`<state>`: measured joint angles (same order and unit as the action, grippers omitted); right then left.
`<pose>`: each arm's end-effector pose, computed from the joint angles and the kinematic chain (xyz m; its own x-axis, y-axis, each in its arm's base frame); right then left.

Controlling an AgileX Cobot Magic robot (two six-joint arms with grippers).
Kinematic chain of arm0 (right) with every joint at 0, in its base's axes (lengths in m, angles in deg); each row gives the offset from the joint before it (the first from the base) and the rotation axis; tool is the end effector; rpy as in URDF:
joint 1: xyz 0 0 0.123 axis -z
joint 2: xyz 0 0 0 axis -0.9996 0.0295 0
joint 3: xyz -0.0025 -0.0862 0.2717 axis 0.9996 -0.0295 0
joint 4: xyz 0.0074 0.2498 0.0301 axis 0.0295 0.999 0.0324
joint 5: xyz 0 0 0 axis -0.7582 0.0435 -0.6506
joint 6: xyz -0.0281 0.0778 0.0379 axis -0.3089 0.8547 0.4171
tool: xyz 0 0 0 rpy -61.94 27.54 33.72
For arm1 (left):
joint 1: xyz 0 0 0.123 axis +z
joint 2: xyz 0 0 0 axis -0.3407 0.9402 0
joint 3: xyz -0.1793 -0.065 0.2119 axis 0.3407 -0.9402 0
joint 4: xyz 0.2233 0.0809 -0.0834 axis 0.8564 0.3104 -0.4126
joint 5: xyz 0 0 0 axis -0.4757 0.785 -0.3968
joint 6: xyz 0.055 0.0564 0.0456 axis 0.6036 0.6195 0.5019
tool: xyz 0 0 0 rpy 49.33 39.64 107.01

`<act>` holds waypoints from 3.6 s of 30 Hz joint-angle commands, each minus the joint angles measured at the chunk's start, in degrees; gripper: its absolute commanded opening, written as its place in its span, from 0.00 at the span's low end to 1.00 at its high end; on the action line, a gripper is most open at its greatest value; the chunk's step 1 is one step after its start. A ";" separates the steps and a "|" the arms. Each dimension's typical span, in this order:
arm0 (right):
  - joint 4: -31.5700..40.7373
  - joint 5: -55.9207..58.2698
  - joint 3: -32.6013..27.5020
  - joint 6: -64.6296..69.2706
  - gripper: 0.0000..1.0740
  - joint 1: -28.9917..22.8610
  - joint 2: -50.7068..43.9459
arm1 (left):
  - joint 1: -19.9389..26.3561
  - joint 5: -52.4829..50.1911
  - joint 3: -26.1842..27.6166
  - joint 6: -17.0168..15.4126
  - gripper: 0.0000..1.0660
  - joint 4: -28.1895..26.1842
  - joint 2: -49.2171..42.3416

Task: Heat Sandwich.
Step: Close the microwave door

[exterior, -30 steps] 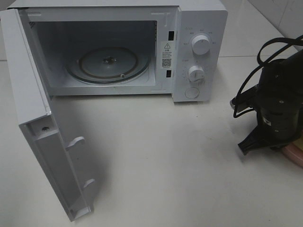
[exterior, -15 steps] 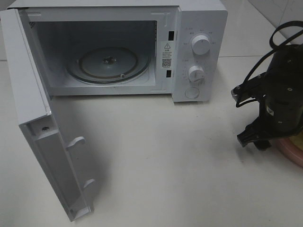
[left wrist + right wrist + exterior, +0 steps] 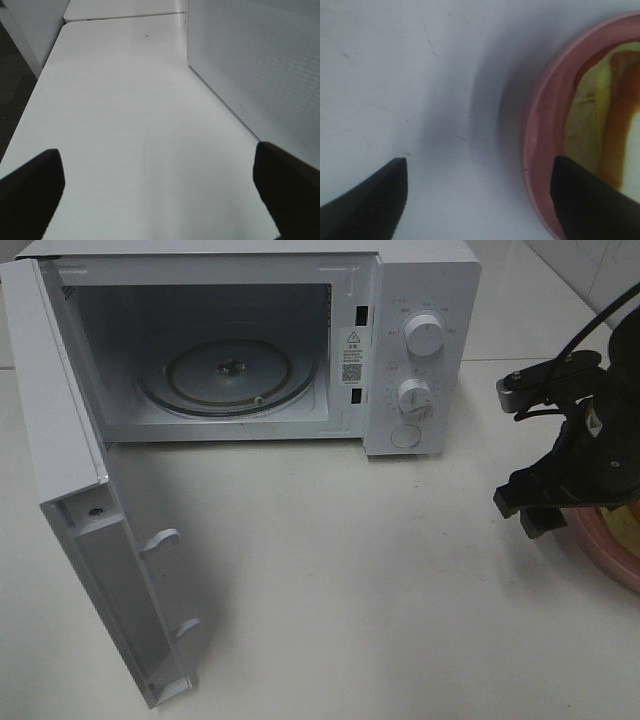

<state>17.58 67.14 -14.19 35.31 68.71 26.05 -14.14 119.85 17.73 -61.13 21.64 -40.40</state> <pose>0.2697 0.0736 0.1821 -0.9092 -0.2754 -0.3122 -0.2181 0.9539 -0.2062 -0.0043 -0.0062 0.2783 -0.4408 0.0698 -0.8949 0.0063 0.9972 0.0747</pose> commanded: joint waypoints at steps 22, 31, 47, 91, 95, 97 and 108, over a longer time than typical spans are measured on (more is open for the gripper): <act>14.73 9.51 0.11 -13.52 0.71 0.17 -25.73 | 0.23 -0.52 -0.17 -0.17 0.92 -0.11 -1.26; 14.73 15.30 0.11 -13.75 0.71 0.17 -35.75 | 0.23 -0.52 -0.17 -0.17 0.92 -0.11 -1.26; 14.21 25.67 -0.46 -14.15 0.71 0.29 -56.78 | 0.23 -0.52 -0.17 -0.17 0.92 -0.11 -1.26; 16.21 23.26 -18.28 -15.58 0.70 15.64 -92.36 | 0.23 -0.52 -0.17 -0.23 0.92 -0.11 -1.15; 16.21 23.26 -18.28 -15.58 0.70 15.64 -92.36 | 0.23 -0.52 -0.17 -0.23 0.92 -0.11 -1.15; 16.21 23.26 -18.28 -15.58 0.70 15.64 -92.36 | 0.23 -0.52 -0.17 -0.23 0.92 -0.11 -1.15; 16.21 23.26 -18.28 -15.58 0.70 15.64 -92.36 | 0.23 -0.52 -0.17 -0.23 0.92 -0.11 -1.15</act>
<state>33.68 90.97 -32.35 20.12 83.90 -64.82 -14.14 119.85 17.73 -61.13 21.64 -40.40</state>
